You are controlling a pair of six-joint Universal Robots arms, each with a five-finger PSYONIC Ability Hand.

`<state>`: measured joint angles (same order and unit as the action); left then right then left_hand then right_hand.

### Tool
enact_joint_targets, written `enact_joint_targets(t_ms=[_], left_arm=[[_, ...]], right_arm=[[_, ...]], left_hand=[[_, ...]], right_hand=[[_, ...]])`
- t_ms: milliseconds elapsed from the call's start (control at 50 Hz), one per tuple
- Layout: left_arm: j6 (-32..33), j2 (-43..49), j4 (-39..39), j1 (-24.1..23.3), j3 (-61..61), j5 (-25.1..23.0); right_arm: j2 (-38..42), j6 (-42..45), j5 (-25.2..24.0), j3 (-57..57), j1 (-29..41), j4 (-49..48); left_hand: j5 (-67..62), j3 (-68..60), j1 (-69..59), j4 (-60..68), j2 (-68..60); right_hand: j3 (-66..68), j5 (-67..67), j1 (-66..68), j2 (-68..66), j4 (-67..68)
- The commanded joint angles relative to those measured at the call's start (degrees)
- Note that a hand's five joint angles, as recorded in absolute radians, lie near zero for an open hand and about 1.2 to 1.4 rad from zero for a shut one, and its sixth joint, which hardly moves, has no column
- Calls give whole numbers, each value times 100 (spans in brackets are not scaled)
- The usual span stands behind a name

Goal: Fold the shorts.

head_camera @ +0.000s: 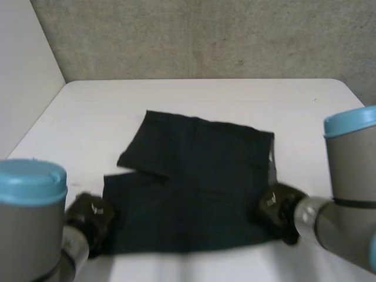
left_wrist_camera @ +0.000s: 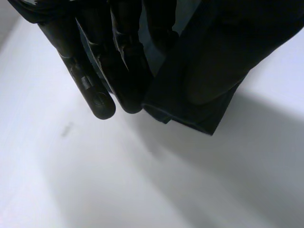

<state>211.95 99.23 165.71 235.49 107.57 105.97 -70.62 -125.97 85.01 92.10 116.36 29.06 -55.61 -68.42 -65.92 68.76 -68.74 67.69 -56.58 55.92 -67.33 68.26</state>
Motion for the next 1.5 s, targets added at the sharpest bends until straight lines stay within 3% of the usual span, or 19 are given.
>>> enact_joint_targets(t_ms=[20, 120, 240, 340, 480, 600, 680, 700, 800, 880, 1020, 1100, 1200, 1260, 1340, 1360, 1420, 1440, 1500], left_arm=[[628, -554, 37, -451, -129, -182], [707, -63, 1242, -398, -753, -200], [725, 1296, 2814, -100, -1990, -191], [760, 2512, 3379, 15, -3144, -208], [1313, 4110, 4090, 67, -4918, -200], [1464, 4684, 4987, 208, -5421, -244], [1472, 4763, 5989, 199, -5325, -191], [1472, 4755, 6295, 191, -5186, -174], [1481, 4615, 7035, 103, -4579, -191], [1472, 4114, 7335, 24, -4016, -156], [1157, 2963, 7309, 41, -2927, -33], [647, 2242, 6906, 50, -2250, 178], [-284, 1460, 5606, 41, -1705, 178], [-1206, 1064, 4490, 41, -1555, 135], [-2472, 844, 3137, 59, -1554, -278], [-2883, 826, 2673, 94, -1563, -592], [-3299, 826, 2116, 225, -1546, -1147], [-3370, 826, 1862, 339, -1520, -1540], [-3371, 835, 1693, 480, -1484, -2035]], right_arm=[[-725, 573, -292, 371, -227, 312], [-401, 135, -283, -104, -377, -215], [452, -314, 384, -1000, -333, -839], [1049, -350, 929, -1720, -280, -1647], [1990, -262, 1000, -2564, -280, -2694], [2737, -130, 930, -3013, -289, -3939], [2931, -95, 930, -3005, -298, -4547], [2940, -103, 939, -3005, -315, -4619], [2599, -349, 1009, -2847, -359, -4664], [1599, -1068, 965, -2417, -508, -4655], [445, -1913, 921, -2003, -632, -3953], [119, -2133, 535, -1827, -632, -2978], [31, -2475, -88, -1573, -693, -1468], [31, -2695, -274, -1223, -781, -1332], [83, -2723, -388, -660, -834, -1901], [110, -2723, -380, -554, -834, -2060], [302, -2705, -354, -203, -799, -2735], [373, -2696, -345, -131, -799, -2895], [636, -2696, -318, 9, -772, -3378]], left_hand=[[-1439, -1158, -1408, 1124, -1126], [-1439, -1158, -1408, 1124, -1126], [-1439, -1158, -1408, 1124, -1126], [-1439, -1158, -1408, 1124, -1126], [-1439, -1158, -1408, 1124, -1126], [-1439, -1158, -1408, 1124, -1126], [3924, 4205, 3955, -4239, 4237], [5561, 5842, 5592, -5876, 5874], [5561, 5842, 5592, -5876, 5874], [5561, 5842, 5592, -5876, 5874], [5561, 5842, 5592, -5876, 5874], [5561, 5842, 5592, -5876, 5874], [5561, 5842, 5592, -5876, 5874], [5561, 5842, 5592, -5876, 5874], [5561, 5842, 5592, -5876, 5874], [5561, 5842, 5592, -5876, 5874], [5506, 5787, 5537, -5821, 5820], [5439, 5720, 5470, -5754, 5753], [5405, 5686, 5436, -5720, 5719]], right_hand=[[1231, -1342, 2408, -1267, 1174], [1231, -1342, 2408, -1267, 1174], [1231, -1342, 2408, -1267, 1174], [1231, -1342, 2408, -1267, 1174], [1231, -1342, 2408, -1267, 1174], [987, -1098, 2164, -1023, 930], [-5769, 5658, -4592, 5733, -5826], [-5769, 5658, -4592, 5733, -5826], [-5769, 5658, -4592, 5733, -5826], [-5769, 5658, -4592, 5733, -5826], [-5769, 5658, -4592, 5733, -5826], [-5769, 5658, -4592, 5733, -5826], [-5769, 5658, -4592, 5733, -5826], [-5769, 5658, -4592, 5733, -5826], [-5769, 5658, -4592, 5733, -5826], [-5769, 5658, -4592, 5733, -5826], [-5511, 5400, -4334, 5476, -5569], [-5358, 5248, -4181, 5323, -5416], [-4988, 4877, -3811, 4953, -5046]])
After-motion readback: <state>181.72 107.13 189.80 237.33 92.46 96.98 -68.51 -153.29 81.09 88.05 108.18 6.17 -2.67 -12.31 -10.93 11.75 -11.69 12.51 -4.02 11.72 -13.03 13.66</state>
